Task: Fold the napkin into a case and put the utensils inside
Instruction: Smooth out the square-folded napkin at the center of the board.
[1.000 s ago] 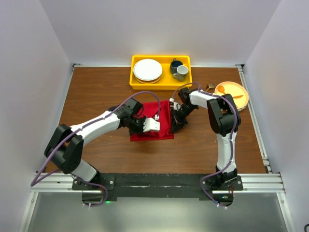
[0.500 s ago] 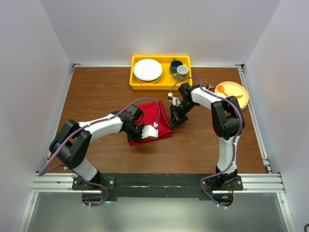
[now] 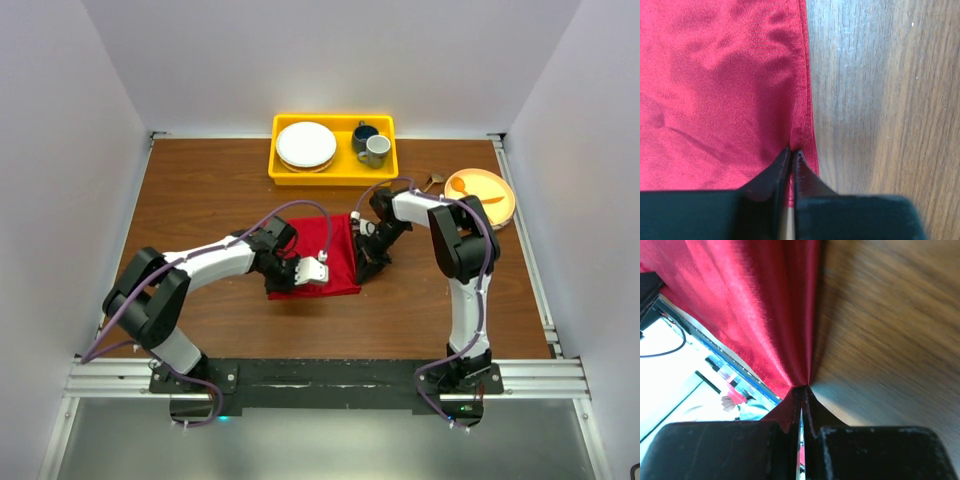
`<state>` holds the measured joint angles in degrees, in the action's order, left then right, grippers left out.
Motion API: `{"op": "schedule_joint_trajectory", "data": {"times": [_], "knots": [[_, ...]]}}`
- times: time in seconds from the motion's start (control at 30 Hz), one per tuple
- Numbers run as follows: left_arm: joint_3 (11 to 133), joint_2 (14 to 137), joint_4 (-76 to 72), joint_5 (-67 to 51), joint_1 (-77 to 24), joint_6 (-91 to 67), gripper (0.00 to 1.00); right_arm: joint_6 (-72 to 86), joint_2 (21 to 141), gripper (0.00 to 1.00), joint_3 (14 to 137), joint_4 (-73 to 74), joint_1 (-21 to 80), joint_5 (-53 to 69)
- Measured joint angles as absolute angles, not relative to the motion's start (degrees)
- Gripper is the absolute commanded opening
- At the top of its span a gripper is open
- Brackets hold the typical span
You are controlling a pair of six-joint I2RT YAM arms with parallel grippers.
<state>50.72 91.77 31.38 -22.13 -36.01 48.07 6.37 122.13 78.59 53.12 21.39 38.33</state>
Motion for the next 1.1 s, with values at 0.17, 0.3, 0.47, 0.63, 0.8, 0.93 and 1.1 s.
{"op": "schedule_joint_trajectory", "data": {"times": [0.17,0.3,0.47,0.63,0.8,0.93,1.1], "knots": [[50.94,91.70,32.16,-24.64,-34.06,46.09,0.56,6.94,123.96,0.01,81.87,55.75,21.47,36.99],[52.10,89.76,34.22,-30.17,-26.15,43.46,0.75,6.55,125.62,0.01,87.55,56.27,21.67,33.87],[54.74,81.76,32.08,-36.73,-17.08,36.45,0.77,3.60,127.46,0.10,94.59,55.61,21.37,29.61],[54.98,77.76,24.03,-39.68,-13.41,26.46,0.78,-1.30,127.50,0.49,98.13,55.92,20.95,26.46],[54.98,80.64,21.06,-39.07,-12.60,26.41,0.72,-4.56,126.69,0.50,99.83,56.60,20.21,26.57],[56.12,86.65,20.82,-36.53,-12.67,30.11,0.48,-4.62,123.07,0.42,98.61,55.55,20.08,26.79],[61.30,95.13,21.78,-32.38,-12.84,33.98,0.40,-2.17,117.80,0.39,95.81,51.86,20.08,30.15]]}}
